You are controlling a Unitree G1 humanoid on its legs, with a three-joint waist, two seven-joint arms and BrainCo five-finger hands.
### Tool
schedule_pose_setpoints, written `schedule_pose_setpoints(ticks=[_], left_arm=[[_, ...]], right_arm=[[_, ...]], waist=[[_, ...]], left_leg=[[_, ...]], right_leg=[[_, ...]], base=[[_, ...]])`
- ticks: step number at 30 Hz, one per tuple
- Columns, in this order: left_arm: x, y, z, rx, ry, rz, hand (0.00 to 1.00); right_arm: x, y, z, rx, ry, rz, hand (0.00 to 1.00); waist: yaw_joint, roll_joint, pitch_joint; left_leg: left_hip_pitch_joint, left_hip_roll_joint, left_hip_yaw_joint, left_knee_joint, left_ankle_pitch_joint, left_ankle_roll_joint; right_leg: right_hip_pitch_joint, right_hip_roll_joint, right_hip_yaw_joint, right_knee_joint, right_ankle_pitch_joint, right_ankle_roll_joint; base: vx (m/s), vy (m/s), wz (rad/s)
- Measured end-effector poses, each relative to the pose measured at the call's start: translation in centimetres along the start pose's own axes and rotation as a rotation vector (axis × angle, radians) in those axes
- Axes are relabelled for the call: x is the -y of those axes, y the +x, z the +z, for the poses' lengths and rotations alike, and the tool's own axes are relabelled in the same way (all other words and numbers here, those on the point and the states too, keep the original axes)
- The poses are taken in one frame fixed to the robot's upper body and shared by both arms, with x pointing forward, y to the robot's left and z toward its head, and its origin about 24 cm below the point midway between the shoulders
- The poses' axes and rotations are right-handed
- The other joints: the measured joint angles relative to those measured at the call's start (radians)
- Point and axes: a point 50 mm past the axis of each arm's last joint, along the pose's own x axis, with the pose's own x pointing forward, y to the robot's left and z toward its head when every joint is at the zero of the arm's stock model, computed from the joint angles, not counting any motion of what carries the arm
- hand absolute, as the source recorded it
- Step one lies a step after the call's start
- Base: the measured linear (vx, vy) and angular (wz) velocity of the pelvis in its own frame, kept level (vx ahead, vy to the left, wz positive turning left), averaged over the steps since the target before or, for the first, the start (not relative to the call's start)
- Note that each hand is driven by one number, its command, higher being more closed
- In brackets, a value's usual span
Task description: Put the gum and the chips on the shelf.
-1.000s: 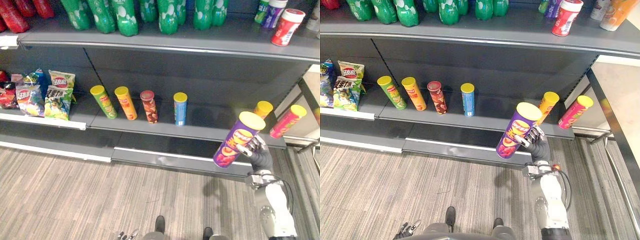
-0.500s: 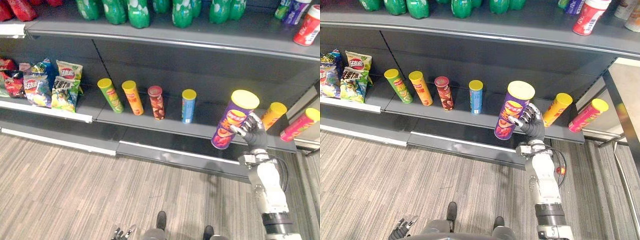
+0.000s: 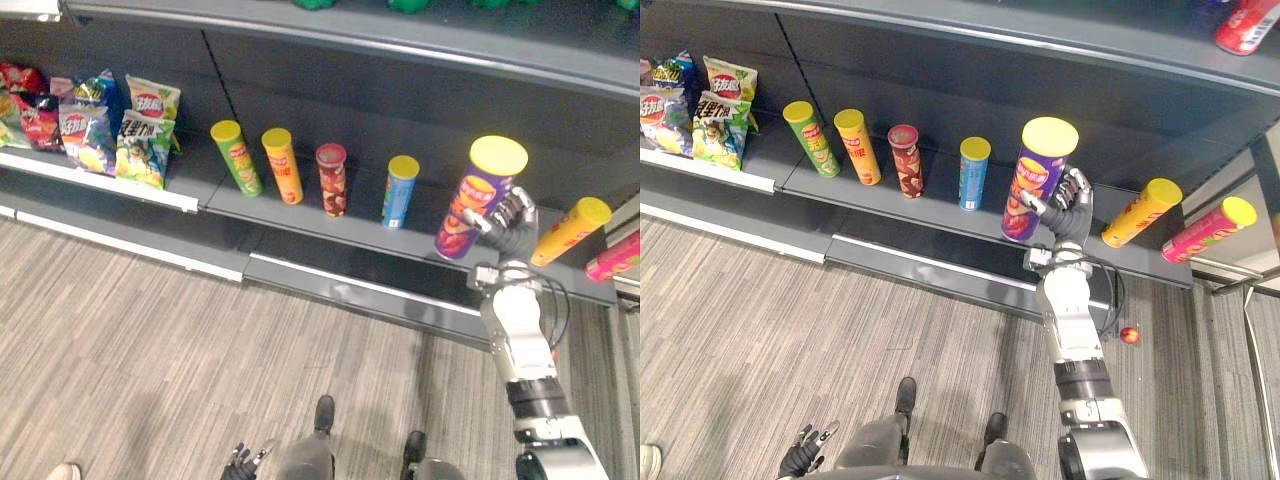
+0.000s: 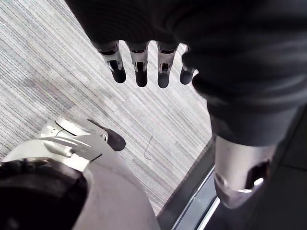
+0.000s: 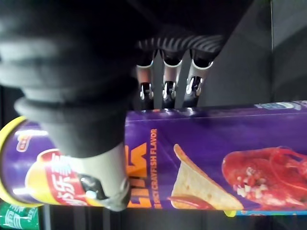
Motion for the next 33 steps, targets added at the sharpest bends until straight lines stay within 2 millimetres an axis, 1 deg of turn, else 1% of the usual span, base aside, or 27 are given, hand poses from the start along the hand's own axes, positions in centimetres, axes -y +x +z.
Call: schedule_pose_setpoints(ticks=[1,5,7,8,12,15,18,20,21,23,25,26,27,28,31,33], left_arm=[[0.2,0.0,0.1,0.002,0.001,-0.006,0.00],[0.8,0.2,0.4,0.010,0.005,-0.027,0.00],[1.2,0.5,1.0,0.028,0.004,-0.043,0.00],[1.5,0.6,1.4,0.043,0.003,-0.054,0.00],[1.9,0.6,1.9,0.064,0.000,-0.073,0.00],[2.2,0.7,2.0,0.065,0.006,-0.083,0.00],[3.0,0.9,2.5,0.077,0.016,-0.108,0.00],[3.2,0.9,2.6,0.081,0.018,-0.114,0.00],[3.3,0.9,2.6,0.080,0.021,-0.120,0.00],[3.6,0.9,2.6,0.079,0.005,-0.130,0.00],[4.1,1.0,2.7,0.080,0.005,-0.149,0.00],[4.2,1.0,2.8,0.081,0.006,-0.151,0.00],[4.5,1.1,2.9,0.084,0.010,-0.160,0.00],[4.8,1.1,3.1,0.088,0.017,-0.172,0.00],[5.4,1.2,3.3,0.091,0.029,-0.190,0.00],[5.5,1.3,3.4,0.093,0.031,-0.195,0.00]], right_arm=[[-0.1,0.4,0.4,0.025,0.004,-0.017,1.00],[-0.8,1.8,1.7,0.075,0.027,-0.055,1.00],[-1.1,2.6,2.3,0.099,0.035,-0.074,1.00],[-1.0,2.9,2.4,0.105,0.031,-0.087,1.00],[-0.5,3.8,2.8,0.118,0.039,-0.132,1.00],[-0.5,4.7,3.6,0.142,0.044,-0.162,1.00],[-0.2,5.4,4.6,0.177,0.032,-0.172,1.00],[-0.2,5.8,4.7,0.176,0.034,-0.187,1.00],[0.1,6.0,4.5,0.168,0.026,-0.202,1.00],[0.7,6.3,4.9,0.178,0.028,-0.234,1.00],[1.5,7.0,5.5,0.201,0.018,-0.265,1.00],[1.6,7.1,5.6,0.204,0.016,-0.271,1.00],[2.0,7.3,5.9,0.215,0.010,-0.285,1.00],[2.3,7.6,6.1,0.224,0.006,-0.301,1.00],[2.7,8.2,6.8,0.237,0.001,-0.328,1.00],[2.9,8.6,6.9,0.235,-0.008,-0.339,1.00]], waist=[[0.009,0.007,0.006],[0.013,0.029,0.043],[0.011,0.036,0.071],[0.012,0.036,0.087],[0.013,0.041,0.105],[0.014,0.055,0.141],[0.018,0.073,0.166],[0.016,0.076,0.177],[0.016,0.078,0.181],[0.021,0.084,0.184],[0.026,0.101,0.197],[0.031,0.105,0.199],[0.037,0.113,0.204],[0.037,0.122,0.208],[0.039,0.139,0.218],[0.043,0.145,0.222]], left_leg=[[-0.001,-0.001,0.000,0.000,0.000,0.000],[-0.011,0.000,-0.004,0.000,0.003,0.000],[-0.025,-0.001,-0.011,0.000,0.012,0.003],[-0.026,-0.002,-0.016,0.000,0.015,0.003],[-0.045,-0.004,-0.023,0.000,0.023,0.004],[-0.048,-0.004,-0.023,0.000,0.025,0.004],[-0.070,-0.003,-0.026,0.000,0.035,0.005],[-0.076,-0.002,-0.026,0.000,0.039,0.006],[-0.077,-0.002,-0.026,0.000,0.040,0.007],[-0.092,-0.003,-0.027,0.000,0.044,0.007],[-0.107,-0.004,-0.030,0.000,0.052,0.007],[-0.109,-0.004,-0.029,0.001,0.053,0.006],[-0.116,-0.005,-0.029,0.001,0.055,0.005],[-0.127,-0.008,-0.036,0.001,0.061,0.007],[-0.155,-0.012,-0.048,0.001,0.076,0.006],[-0.164,-0.014,-0.050,0.001,0.080,0.005]], right_leg=[[-0.001,0.000,0.000,0.000,0.000,0.000],[-0.016,0.000,0.000,0.013,-0.001,-0.001],[-0.031,0.000,-0.004,0.020,-0.001,-0.001],[-0.031,0.000,-0.007,0.026,-0.002,-0.002],[-0.051,-0.001,-0.010,0.034,-0.002,-0.003],[-0.062,-0.002,-0.009,0.048,-0.004,-0.005],[-0.092,-0.002,-0.008,0.069,-0.005,-0.007],[-0.102,-0.002,-0.007,0.077,-0.006,-0.007],[-0.107,-0.003,-0.007,0.085,-0.008,-0.009],[-0.128,-0.003,-0.007,0.098,-0.009,-0.011],[-0.148,-0.005,-0.008,0.112,-0.011,-0.013],[-0.157,-0.006,-0.006,0.121,-0.013,-0.014],[-0.171,-0.010,-0.005,0.142,-0.023,-0.015],[-0.191,-0.018,-0.007,0.167,-0.034,-0.014],[-0.242,-0.026,-0.010,0.227,-0.055,-0.017],[-0.263,-0.034,-0.010,0.252,-0.065,-0.020]], base=[[0.00,0.000,0.00],[-0.01,0.000,0.01],[-0.01,0.000,0.07],[0.00,0.000,0.10],[0.00,0.004,0.06],[-0.01,0.000,0.00],[-0.03,0.000,-0.01],[0.00,0.000,0.00],[0.00,0.000,0.00],[0.00,0.000,0.00],[-0.01,-0.001,0.02],[0.00,0.000,0.00],[-0.01,-0.010,0.05],[-0.01,-0.009,0.09],[-0.01,-0.028,0.11],[-0.01,-0.038,0.05]])
